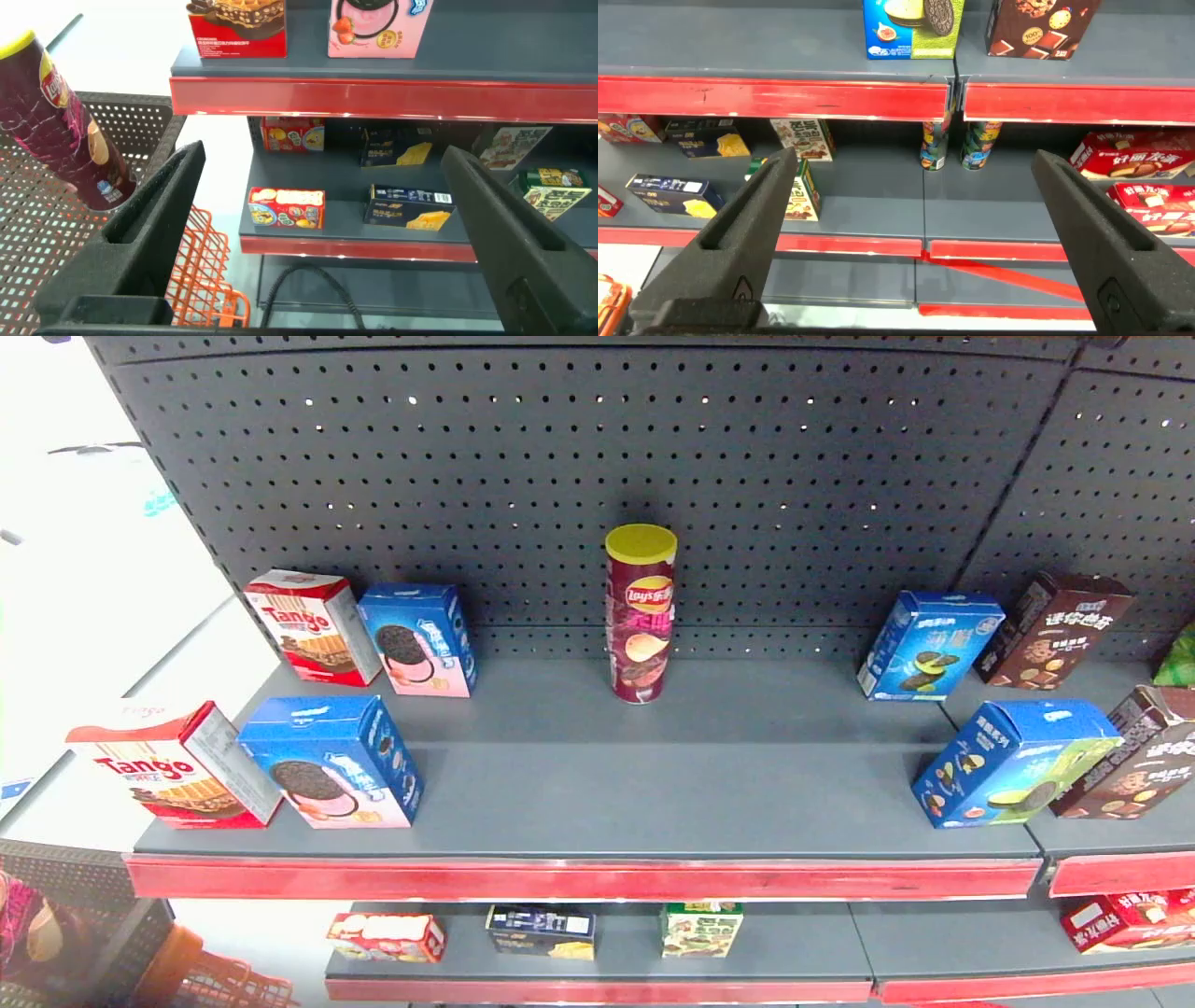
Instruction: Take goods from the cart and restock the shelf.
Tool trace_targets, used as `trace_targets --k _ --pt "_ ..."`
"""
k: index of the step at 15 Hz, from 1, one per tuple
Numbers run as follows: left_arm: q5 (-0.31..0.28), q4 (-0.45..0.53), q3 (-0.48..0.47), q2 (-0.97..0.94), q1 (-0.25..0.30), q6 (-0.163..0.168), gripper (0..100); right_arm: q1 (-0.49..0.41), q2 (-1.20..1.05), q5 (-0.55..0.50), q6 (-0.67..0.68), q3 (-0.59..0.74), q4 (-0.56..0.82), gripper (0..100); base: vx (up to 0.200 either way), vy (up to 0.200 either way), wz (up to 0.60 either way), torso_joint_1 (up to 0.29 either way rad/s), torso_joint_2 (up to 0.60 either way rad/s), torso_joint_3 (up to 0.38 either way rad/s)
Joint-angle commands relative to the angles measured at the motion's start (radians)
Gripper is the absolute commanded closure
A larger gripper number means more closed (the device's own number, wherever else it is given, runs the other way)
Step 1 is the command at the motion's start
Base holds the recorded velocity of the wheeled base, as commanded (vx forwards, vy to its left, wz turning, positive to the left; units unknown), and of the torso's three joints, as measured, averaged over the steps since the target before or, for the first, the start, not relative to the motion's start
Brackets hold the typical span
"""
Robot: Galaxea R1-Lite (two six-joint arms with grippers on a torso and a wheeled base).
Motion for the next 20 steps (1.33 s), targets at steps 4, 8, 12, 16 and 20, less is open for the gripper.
trace_targets --k 4,8,12,16,20 --pt "-0.001 0.000 0.000 0.000 0.000 0.001 0 0.000 0.001 0.001 -0.002 0.000 -0.001 0 0.000 0.000 0.00 0.000 0.00 0.000" --pt "-0.001 0.000 0.000 0.000 0.000 -0.001 0 0.000 0.001 0.001 -0.002 0.000 0.001 0 0.000 0.000 0.45 0.002 0.00 0.005" --pt "-0.001 0.000 0.000 0.000 0.000 -0.001 0 0.000 0.001 0.001 -0.002 0.000 -0.001 0 0.000 0.000 0.60 0.008 0.00 -0.004" --pt "-0.001 0.000 0.000 0.000 0.000 -0.001 0 0.000 0.001 0.001 -0.002 0.000 0.001 0 0.000 0.000 0.60 0.001 0.00 0.008" --pt "-0.001 0.000 0.000 0.000 0.000 -0.001 0 0.000 0.001 0.001 0.000 0.000 -0.001 0 0.000 0.000 0.15 0.001 0.00 0.002"
